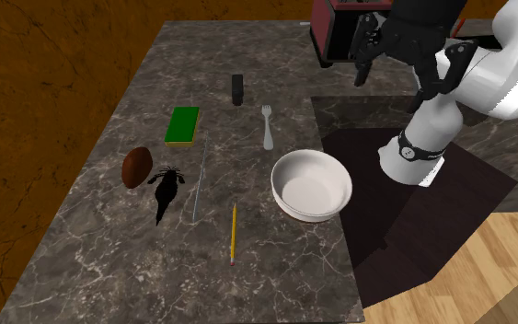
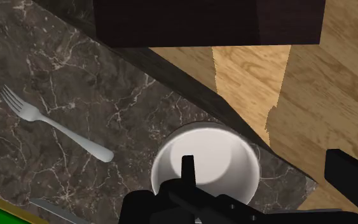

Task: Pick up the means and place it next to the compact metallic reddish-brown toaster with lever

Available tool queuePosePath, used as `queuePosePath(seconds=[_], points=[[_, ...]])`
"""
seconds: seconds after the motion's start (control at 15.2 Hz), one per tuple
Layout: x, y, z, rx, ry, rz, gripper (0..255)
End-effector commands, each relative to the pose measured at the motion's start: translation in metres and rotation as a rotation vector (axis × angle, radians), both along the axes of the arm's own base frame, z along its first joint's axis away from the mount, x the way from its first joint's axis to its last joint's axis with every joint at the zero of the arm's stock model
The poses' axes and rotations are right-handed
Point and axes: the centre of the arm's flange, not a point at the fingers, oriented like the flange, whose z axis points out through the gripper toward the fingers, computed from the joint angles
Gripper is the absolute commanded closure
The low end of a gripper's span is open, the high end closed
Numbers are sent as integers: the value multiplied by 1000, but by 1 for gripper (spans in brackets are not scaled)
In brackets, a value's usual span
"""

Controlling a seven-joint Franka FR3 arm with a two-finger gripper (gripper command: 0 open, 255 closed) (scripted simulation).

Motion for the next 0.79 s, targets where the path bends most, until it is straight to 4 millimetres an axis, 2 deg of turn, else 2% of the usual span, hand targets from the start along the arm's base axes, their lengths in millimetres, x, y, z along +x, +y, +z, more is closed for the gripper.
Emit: queuePosePath(seconds=[0.0, 0.33, 0.73], points=[[0, 0, 0, 0, 0, 0, 0], [19, -55, -32, -2, -28, 157, 0], [53, -116, -70, -4, -61, 345, 0]])
